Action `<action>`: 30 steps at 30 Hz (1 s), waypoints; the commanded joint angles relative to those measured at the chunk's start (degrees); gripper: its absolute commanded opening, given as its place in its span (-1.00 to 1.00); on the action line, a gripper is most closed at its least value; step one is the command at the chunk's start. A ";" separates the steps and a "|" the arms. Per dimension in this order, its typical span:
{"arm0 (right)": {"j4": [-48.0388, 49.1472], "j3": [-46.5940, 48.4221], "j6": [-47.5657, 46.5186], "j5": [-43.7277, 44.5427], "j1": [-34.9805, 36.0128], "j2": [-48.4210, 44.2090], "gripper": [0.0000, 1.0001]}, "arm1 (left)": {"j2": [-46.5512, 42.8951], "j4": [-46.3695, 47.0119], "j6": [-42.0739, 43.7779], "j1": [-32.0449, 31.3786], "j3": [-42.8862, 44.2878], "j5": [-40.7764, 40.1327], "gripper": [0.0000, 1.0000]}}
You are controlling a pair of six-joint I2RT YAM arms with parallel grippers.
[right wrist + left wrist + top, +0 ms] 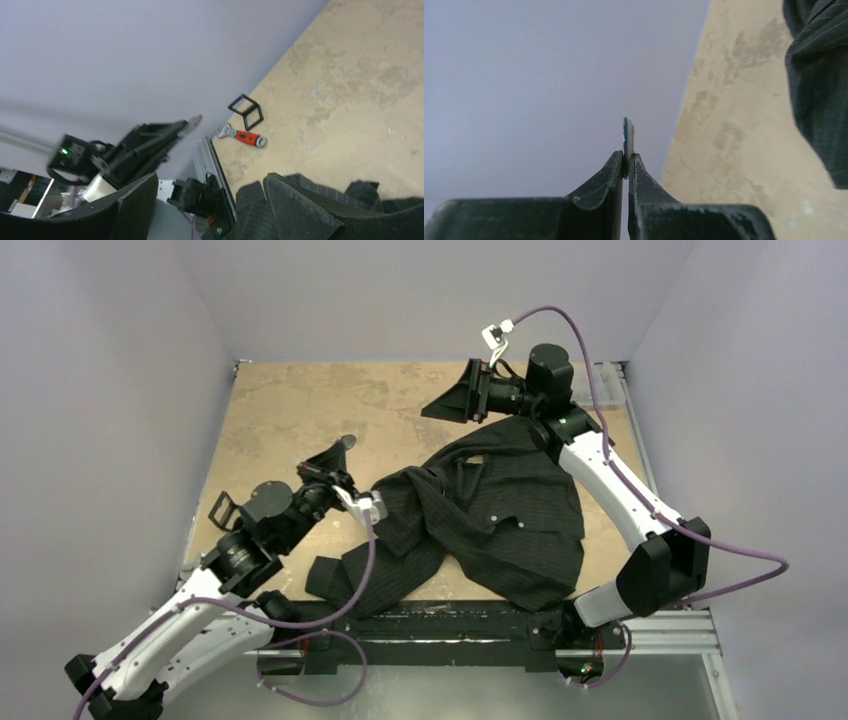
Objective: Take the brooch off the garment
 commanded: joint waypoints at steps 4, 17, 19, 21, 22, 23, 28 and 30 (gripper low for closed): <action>4.79 8.05 -1.02 1.40 2.21 -0.85 0.65 | 8.91 46.55 34.10 -3.42 -9.69 0.64 -1.00; -3.23 5.48 -11.47 1.47 2.94 -2.00 0.64 | 10.47 -24.69 -6.22 -2.10 12.00 -13.14 -1.00; -4.06 5.48 -12.04 1.48 2.94 -1.96 0.64 | 11.53 -33.32 -16.63 -0.23 13.82 -12.23 -1.00; -4.53 5.24 -12.65 1.56 2.94 -2.03 0.64 | 11.72 -37.57 -22.78 2.35 13.11 -11.43 -1.00; -4.78 5.25 -12.87 1.56 2.90 -2.05 0.64 | 11.92 -39.96 -25.07 4.69 12.80 -10.10 -1.00; -5.16 5.25 -13.17 1.56 2.94 -2.05 0.64 | 12.51 -41.98 -26.92 7.58 12.21 -8.75 -1.00; -6.26 4.91 -14.14 1.20 2.94 -2.13 0.64 | 13.55 -44.94 -28.73 23.64 5.82 -3.93 -1.00; -6.26 4.54 -14.21 0.97 2.93 -2.37 0.64 | 14.15 -44.35 -27.62 26.90 3.05 -4.77 -1.00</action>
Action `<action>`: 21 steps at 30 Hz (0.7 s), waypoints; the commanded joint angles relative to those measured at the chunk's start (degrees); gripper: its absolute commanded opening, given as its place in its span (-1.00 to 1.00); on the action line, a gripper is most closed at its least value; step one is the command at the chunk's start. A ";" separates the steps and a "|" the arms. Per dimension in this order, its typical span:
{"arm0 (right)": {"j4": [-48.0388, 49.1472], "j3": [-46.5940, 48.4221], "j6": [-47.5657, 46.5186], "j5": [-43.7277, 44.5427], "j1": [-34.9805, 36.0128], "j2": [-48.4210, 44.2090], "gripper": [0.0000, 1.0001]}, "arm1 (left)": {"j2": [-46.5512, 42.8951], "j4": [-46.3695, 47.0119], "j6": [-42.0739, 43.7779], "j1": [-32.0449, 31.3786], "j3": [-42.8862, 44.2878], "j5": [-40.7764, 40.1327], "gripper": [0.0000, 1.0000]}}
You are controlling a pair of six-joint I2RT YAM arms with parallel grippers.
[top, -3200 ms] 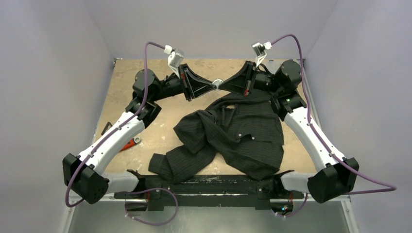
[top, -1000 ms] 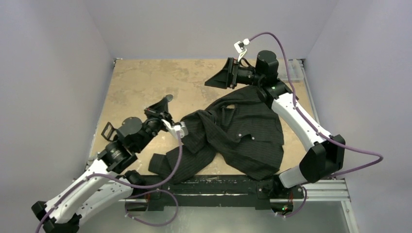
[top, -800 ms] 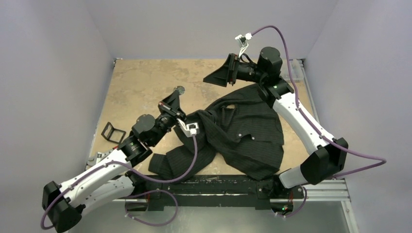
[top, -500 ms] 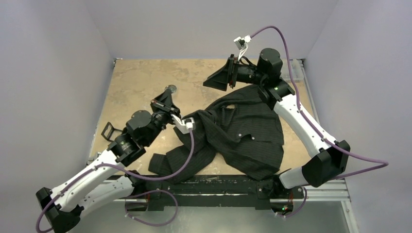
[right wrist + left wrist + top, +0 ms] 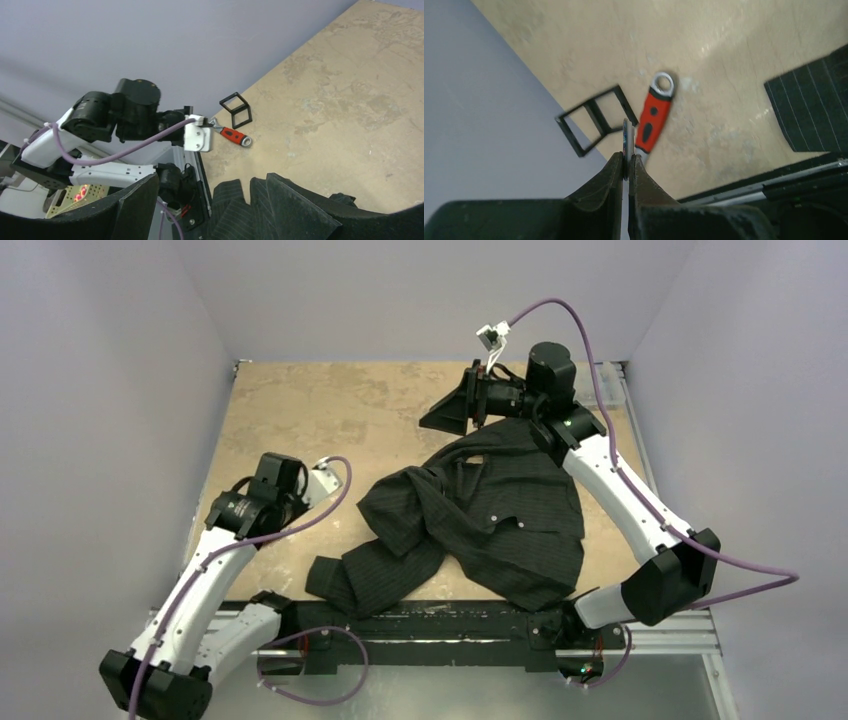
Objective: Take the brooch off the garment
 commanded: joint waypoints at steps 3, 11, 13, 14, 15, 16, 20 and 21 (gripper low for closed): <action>-0.62 -1.44 -2.04 -0.23 0.17 -1.62 0.64 | 0.00 -1.61 -2.00 9.45 -9.85 -1.70 -1.00; -0.95 -3.50 -2.56 -0.10 0.16 -2.98 0.64 | 3.56 16.48 6.42 15.38 -17.22 -10.01 -1.00; -0.95 -4.11 -2.65 -0.01 0.12 -3.54 0.65 | 5.33 20.39 7.99 17.06 -17.08 -10.44 -1.00; -0.95 -4.34 -2.72 0.07 0.10 -3.80 0.65 | 6.21 22.08 8.90 17.68 -17.11 -10.80 -1.00; -1.00 -4.56 -2.79 0.09 0.12 -3.89 0.65 | 6.96 23.58 9.69 18.22 -17.19 -10.86 -1.00; -1.11 -4.77 -2.94 0.09 0.16 -4.10 0.65 | 7.81 24.72 10.55 18.63 -17.28 -10.78 -1.00; -2.08 -4.64 -3.91 0.11 0.16 -4.32 0.66 | 10.68 30.97 14.06 20.84 -18.58 -10.63 -1.00; -2.38 -4.52 -4.03 0.12 0.15 -4.20 0.66 | 11.58 31.89 14.38 21.81 -18.52 -10.38 -1.00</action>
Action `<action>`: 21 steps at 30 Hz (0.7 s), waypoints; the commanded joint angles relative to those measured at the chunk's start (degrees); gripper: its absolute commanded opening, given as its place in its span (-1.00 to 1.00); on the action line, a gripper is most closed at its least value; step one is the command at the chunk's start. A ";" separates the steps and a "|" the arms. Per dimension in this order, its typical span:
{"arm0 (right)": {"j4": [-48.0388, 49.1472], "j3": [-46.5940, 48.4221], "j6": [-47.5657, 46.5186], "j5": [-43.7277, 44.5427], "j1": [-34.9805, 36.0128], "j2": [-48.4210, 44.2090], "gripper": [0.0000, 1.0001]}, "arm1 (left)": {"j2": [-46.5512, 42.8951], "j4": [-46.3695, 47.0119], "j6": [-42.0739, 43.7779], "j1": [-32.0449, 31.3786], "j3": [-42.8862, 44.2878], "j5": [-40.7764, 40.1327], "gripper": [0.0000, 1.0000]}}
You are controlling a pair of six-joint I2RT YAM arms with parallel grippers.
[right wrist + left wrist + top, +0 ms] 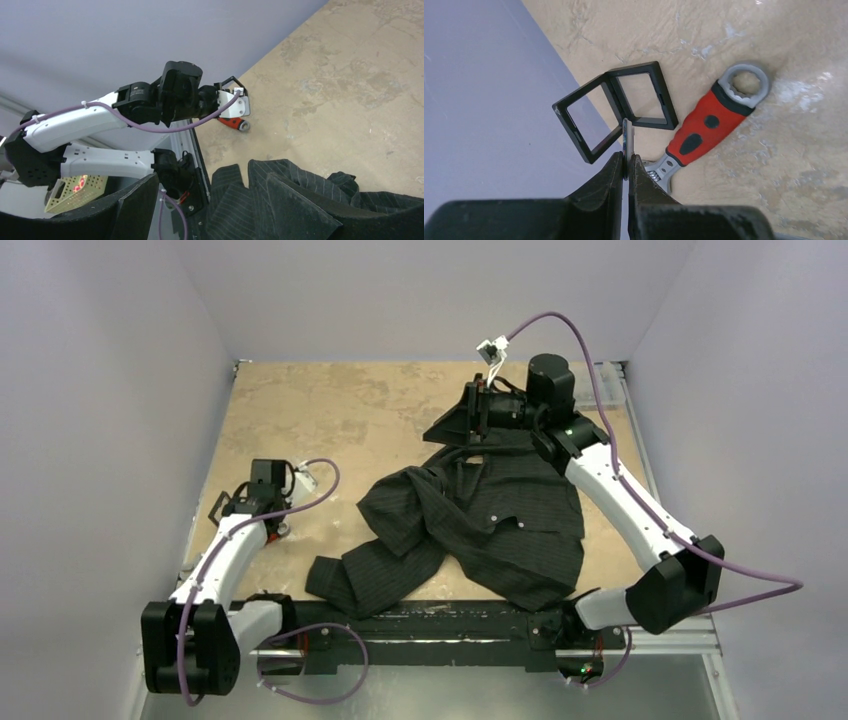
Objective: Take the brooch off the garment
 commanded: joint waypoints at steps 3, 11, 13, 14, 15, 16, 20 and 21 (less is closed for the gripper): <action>-0.55 0.52 -2.26 0.05 0.15 -1.68 0.66 | 4.71 10.51 5.05 4.97 -0.62 -0.33 -1.00; -0.09 -2.28 -3.33 0.60 0.08 -3.93 0.67 | 8.76 13.41 7.31 8.06 -0.46 1.43 -0.98; -0.22 -2.33 -3.50 0.60 0.03 -4.09 0.68 | 9.53 14.24 8.03 8.51 -0.83 1.62 -0.98; -0.15 -2.33 -3.64 0.59 0.07 -4.11 0.68 | 9.73 14.53 8.30 8.74 -0.97 1.84 -0.97; -0.16 -2.33 -3.67 0.52 0.08 -4.13 0.68 | 9.85 14.61 8.44 8.86 -1.12 2.13 -0.96; -0.11 -2.33 -3.75 0.50 0.08 -4.14 0.68 | 10.16 14.68 8.59 8.90 -1.36 2.21 -0.95; 0.15 -2.94 -3.87 0.25 0.03 -4.17 0.69 | 10.96 15.77 8.67 9.16 -2.28 2.25 -0.94; 0.49 -3.33 -3.63 0.17 0.07 -4.22 0.69 | 11.34 16.44 8.91 9.15 -2.60 2.05 -0.93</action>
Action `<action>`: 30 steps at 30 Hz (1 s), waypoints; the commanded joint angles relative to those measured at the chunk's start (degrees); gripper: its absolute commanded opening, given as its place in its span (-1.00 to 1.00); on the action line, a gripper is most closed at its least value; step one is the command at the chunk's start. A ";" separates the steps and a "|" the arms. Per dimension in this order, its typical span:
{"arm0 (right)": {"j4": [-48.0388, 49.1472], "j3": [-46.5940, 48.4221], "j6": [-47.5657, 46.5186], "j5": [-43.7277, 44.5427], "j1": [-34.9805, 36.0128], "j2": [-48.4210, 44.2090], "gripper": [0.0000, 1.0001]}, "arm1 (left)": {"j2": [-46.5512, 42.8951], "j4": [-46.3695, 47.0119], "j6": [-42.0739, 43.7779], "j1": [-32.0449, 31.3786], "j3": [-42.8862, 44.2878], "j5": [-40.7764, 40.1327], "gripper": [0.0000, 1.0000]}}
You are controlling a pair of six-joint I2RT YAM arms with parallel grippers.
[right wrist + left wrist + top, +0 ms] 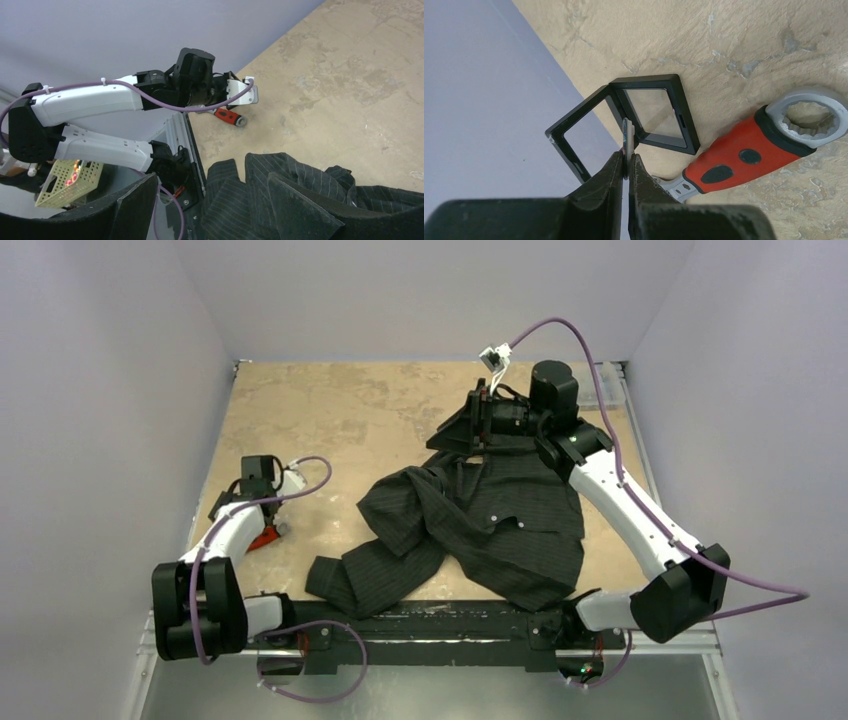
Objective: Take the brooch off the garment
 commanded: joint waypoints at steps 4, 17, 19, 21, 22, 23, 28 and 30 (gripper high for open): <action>1.73 -1.24 -0.44 -0.52 0.05 -1.47 0.69 | 2.83 4.44 1.26 1.46 -1.32 -0.05 -0.92; 1.56 -0.84 -0.79 -1.92 0.06 0.01 0.72 | 3.29 6.00 3.24 2.22 -1.40 0.25 -0.90; 1.31 -0.47 -1.21 -2.09 0.07 0.29 0.72 | 4.25 6.43 3.32 2.21 -1.13 0.08 -0.90; 1.20 -0.26 -1.27 -2.17 0.03 0.56 0.72 | 5.02 6.91 3.10 2.44 -0.80 -0.15 -0.90; 1.29 -0.26 -1.17 -2.26 0.07 0.66 0.72 | 5.35 7.02 3.07 2.47 -0.68 -0.10 -0.89; 1.52 -0.32 -0.92 -2.39 0.07 0.75 0.72 | 5.50 7.51 3.18 2.54 -0.73 -0.16 -0.90; 1.52 -0.37 -0.74 -2.86 0.08 1.01 0.73 | 5.21 8.53 3.73 2.82 -1.13 0.14 -0.90; 1.58 -0.34 -0.79 -2.90 0.08 1.10 0.73 | 4.63 9.08 4.25 2.84 -1.75 0.56 -0.90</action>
